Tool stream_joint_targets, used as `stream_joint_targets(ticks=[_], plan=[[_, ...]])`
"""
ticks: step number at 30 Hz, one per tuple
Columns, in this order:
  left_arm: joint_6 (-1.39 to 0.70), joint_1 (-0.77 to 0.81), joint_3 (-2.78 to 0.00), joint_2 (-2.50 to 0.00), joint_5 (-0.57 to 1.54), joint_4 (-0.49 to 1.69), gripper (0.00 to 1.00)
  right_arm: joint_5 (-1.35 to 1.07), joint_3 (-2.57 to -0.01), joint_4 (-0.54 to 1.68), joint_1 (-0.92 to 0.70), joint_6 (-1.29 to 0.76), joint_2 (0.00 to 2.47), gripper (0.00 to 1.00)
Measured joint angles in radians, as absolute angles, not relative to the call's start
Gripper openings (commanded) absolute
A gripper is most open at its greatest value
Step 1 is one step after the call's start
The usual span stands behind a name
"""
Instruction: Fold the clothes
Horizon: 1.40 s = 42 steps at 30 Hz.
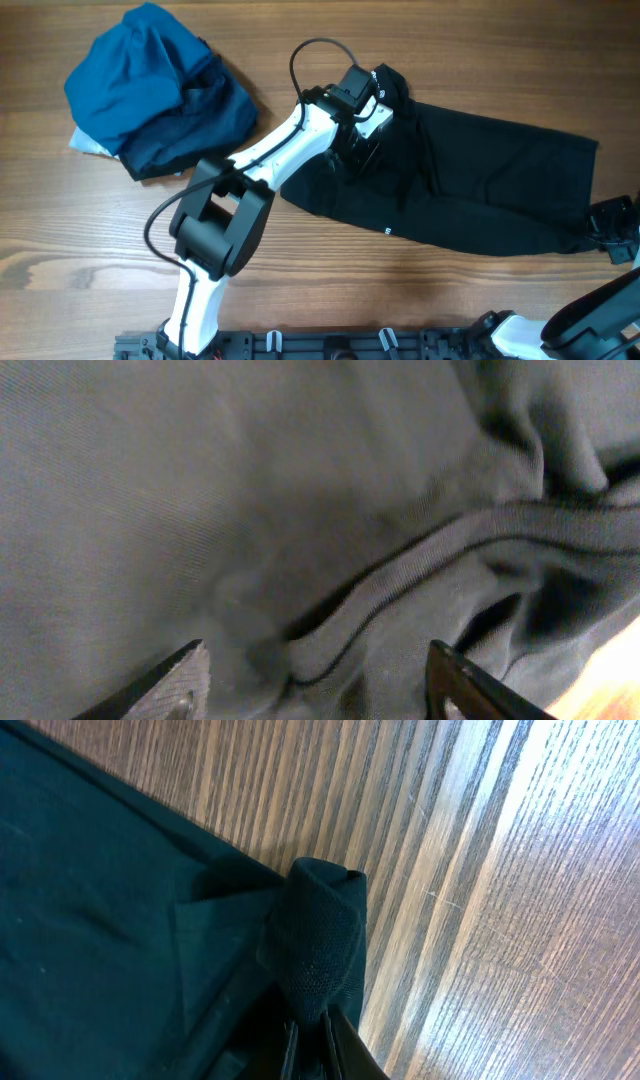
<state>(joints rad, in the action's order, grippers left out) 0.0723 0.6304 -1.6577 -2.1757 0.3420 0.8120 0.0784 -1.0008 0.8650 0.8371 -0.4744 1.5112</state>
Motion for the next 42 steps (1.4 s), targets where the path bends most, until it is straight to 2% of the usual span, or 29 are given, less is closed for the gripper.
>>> stream_joint_targets(ticks=[2, 6, 8, 9, 13, 19, 27, 31, 37, 42], plan=[[0.093, 0.63, -1.658, -2.201, 0.408, 0.838, 0.59, 0.077, -1.001, 0.865, 0.837, -0.474, 1.511, 0.08], [0.106, 0.637, -1.658, -2.202, 0.456, 0.874, 0.4, 0.071, -1.001, 0.865, 0.837, -0.474, 1.511, 0.08], [0.118, 0.64, -1.658, -2.202, 0.477, 0.897, 0.27, 0.071, -1.001, 0.865, 0.837, -0.474, 1.511, 0.08], [0.121, 0.64, -1.658, -2.202, 0.489, 0.905, 0.17, 0.07, -1.001, 0.865, 0.837, -0.474, 1.511, 0.09], [0.12, 0.64, -1.658, -2.202, 0.511, 0.913, 0.04, 0.067, -1.001, 0.862, 0.837, -0.474, 1.511, 0.09], [0.118, 0.63, -1.673, -2.17, 0.509, 0.947, 0.04, 0.044, -1.001, 0.856, 0.837, -0.474, 1.511, 0.08], [0.105, 0.503, -1.739, -1.803, 0.35, 0.965, 0.04, -0.086, -1.002, 0.829, 0.837, -0.455, 1.511, 0.04], [0.101, 0.482, -1.741, -1.725, 0.308, 0.965, 0.04, -0.215, -1.041, 0.844, 0.837, -0.397, 1.511, 0.04], [0.1, 0.484, -1.79, -1.708, 0.198, 1.003, 0.04, -0.427, -1.264, 1.036, 0.837, -0.318, 1.511, 0.04], [0.11, 0.484, -2.048, -1.592, 0.148, 1.075, 0.04, -0.529, -1.615, 1.244, 0.837, -0.269, 1.501, 0.04]])
